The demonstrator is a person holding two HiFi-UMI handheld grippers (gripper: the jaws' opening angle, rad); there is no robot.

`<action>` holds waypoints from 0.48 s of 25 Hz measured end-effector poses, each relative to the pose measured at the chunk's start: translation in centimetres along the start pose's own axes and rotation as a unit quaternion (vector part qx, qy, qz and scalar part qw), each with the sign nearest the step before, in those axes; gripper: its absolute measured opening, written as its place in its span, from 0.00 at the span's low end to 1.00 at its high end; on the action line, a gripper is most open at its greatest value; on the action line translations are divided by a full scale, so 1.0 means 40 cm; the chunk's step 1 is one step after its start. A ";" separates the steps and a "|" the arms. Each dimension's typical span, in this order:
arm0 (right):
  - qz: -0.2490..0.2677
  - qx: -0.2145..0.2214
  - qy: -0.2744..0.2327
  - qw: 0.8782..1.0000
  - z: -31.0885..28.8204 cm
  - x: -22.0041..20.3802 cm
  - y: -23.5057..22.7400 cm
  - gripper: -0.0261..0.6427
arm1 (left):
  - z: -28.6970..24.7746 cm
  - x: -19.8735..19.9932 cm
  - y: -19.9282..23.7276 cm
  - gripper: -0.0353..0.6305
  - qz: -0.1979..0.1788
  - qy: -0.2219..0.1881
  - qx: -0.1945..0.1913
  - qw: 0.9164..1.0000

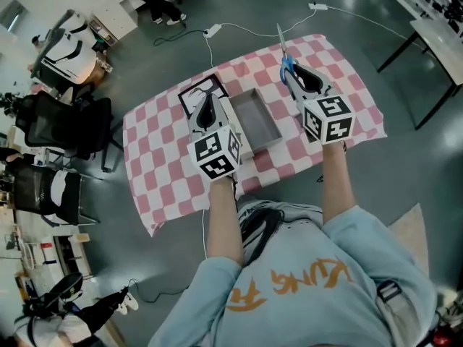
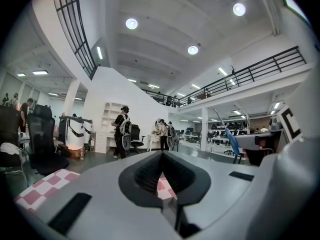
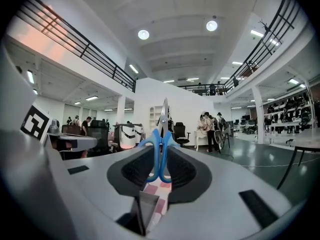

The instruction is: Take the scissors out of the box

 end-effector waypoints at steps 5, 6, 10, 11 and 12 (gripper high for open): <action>-0.001 -0.011 -0.003 1.000 0.000 -0.003 -0.015 0.16 | -0.001 -0.008 -0.002 0.08 -0.007 -0.011 0.012 1.000; 0.000 -0.013 -0.002 1.000 -0.001 -0.005 -0.016 0.16 | -0.001 -0.010 0.001 0.08 -0.008 -0.011 0.015 1.000; 0.008 -0.020 0.002 1.000 0.005 -0.010 -0.015 0.16 | 0.001 -0.014 0.003 0.08 -0.007 -0.008 0.011 1.000; 0.011 -0.020 0.003 1.000 0.006 -0.009 -0.013 0.16 | 0.003 -0.014 0.001 0.08 -0.007 -0.008 0.010 1.000; 0.014 -0.020 0.004 1.000 0.007 -0.007 -0.012 0.16 | 0.003 -0.014 0.000 0.08 -0.007 -0.008 0.009 1.000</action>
Point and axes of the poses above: the fingertips, and each gripper's own axes: z backward along the fingers, y to its left, x out of its top, the point moved 9 cm from there along z, backward along the fingers, and after that the axes turned 15 degrees about -x, right-handed, at the moved point
